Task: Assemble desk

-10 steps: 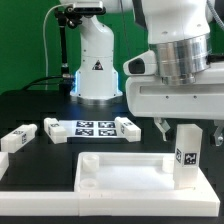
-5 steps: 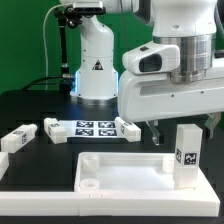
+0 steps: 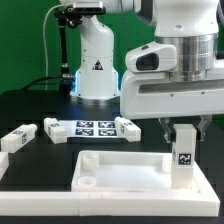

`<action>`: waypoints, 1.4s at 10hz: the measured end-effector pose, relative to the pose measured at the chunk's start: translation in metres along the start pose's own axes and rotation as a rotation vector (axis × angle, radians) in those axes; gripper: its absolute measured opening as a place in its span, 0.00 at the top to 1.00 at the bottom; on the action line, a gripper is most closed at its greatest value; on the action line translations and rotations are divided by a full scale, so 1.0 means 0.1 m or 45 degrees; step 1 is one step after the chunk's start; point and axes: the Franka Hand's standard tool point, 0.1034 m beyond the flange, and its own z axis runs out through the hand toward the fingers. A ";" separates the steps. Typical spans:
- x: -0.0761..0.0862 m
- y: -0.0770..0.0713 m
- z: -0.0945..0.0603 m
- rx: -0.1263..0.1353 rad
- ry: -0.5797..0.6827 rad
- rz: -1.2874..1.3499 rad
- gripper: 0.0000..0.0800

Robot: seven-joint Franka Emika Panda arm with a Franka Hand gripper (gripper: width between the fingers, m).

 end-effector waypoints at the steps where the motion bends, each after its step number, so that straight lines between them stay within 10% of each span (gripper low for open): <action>1: 0.00 -0.01 0.00 0.004 0.001 0.081 0.64; 5: 0.01 -0.03 0.01 0.068 -0.007 0.883 0.64; 7: 0.02 0.02 0.00 0.178 -0.117 1.269 0.64; 12: 0.01 -0.07 0.02 0.173 -0.161 1.730 0.64; 14: 0.01 -0.02 0.02 0.174 -0.132 1.405 0.52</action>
Offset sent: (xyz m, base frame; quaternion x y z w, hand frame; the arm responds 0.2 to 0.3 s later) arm 0.0110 0.0187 0.0056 0.1419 0.0308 0.4624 0.8747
